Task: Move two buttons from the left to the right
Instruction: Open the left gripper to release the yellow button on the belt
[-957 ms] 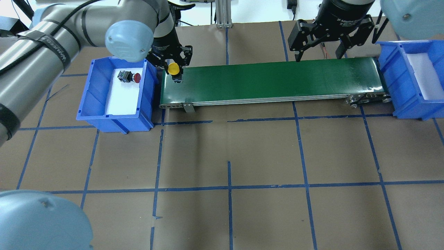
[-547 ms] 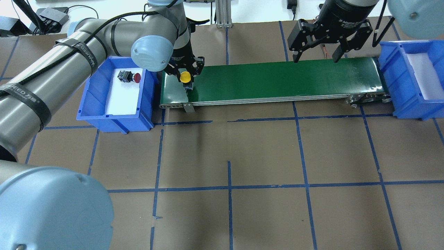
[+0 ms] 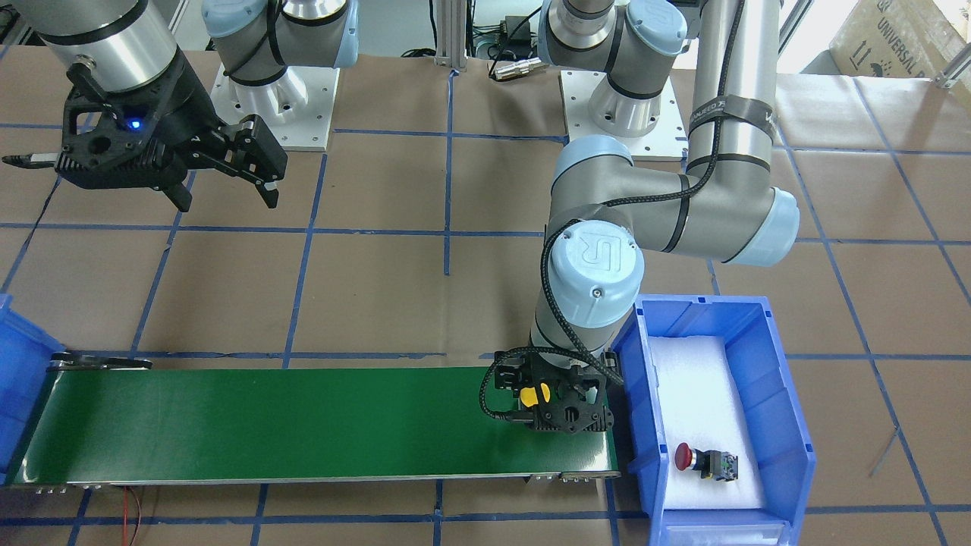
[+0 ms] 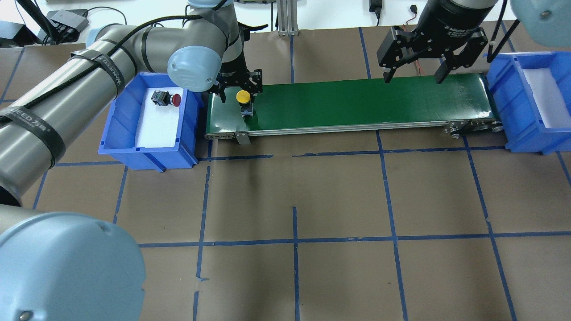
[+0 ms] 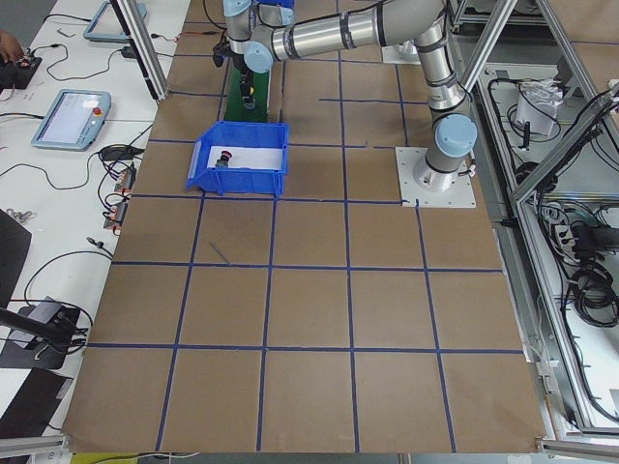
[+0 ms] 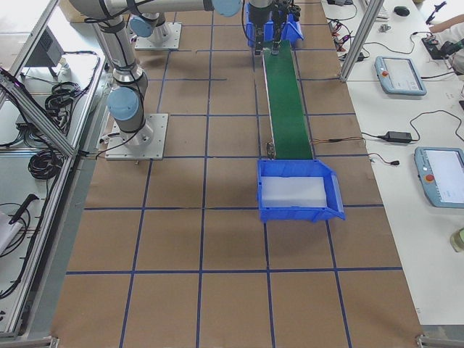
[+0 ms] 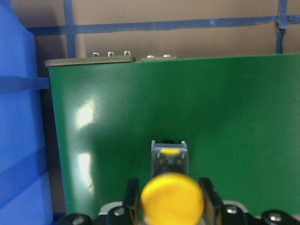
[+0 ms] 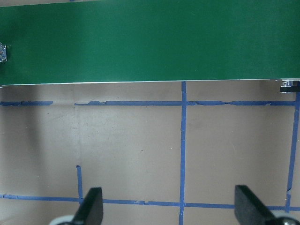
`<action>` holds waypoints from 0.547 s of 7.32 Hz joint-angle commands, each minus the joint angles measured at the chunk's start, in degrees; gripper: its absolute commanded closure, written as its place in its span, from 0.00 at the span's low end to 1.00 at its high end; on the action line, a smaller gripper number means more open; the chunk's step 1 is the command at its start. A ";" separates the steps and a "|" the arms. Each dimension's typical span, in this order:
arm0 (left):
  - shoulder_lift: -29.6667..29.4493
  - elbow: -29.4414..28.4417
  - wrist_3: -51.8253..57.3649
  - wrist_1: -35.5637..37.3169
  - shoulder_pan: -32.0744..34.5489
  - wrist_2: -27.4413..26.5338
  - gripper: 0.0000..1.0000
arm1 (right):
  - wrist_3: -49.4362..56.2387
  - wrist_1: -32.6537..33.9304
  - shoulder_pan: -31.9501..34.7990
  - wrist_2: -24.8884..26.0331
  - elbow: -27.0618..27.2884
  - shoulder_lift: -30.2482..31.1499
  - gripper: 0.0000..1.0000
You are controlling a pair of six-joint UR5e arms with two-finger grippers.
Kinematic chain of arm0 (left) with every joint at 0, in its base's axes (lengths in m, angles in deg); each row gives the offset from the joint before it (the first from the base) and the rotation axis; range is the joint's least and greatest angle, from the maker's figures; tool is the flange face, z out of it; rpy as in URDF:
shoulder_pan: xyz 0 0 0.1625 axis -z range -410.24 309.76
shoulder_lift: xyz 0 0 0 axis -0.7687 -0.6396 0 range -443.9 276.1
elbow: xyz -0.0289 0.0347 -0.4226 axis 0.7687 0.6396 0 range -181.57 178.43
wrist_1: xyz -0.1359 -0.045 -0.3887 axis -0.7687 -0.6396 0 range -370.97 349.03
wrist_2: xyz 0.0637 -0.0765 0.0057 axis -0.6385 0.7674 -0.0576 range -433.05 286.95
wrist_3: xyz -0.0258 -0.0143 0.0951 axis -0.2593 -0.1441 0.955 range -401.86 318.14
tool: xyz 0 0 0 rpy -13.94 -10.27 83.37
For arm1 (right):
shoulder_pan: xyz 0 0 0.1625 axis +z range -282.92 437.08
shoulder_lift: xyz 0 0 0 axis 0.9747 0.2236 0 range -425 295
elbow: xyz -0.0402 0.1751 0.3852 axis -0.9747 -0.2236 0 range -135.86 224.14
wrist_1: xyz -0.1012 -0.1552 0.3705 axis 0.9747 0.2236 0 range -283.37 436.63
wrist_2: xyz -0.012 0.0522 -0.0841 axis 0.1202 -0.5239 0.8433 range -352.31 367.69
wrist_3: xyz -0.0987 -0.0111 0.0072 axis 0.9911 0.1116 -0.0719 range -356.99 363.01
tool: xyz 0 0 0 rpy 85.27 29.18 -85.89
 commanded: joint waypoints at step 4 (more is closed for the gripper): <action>9.03 2.46 31.35 -8.78 -16.63 0.11 0.00 | -0.18 1.49 0.94 3.89 -0.94 -3.20 0.01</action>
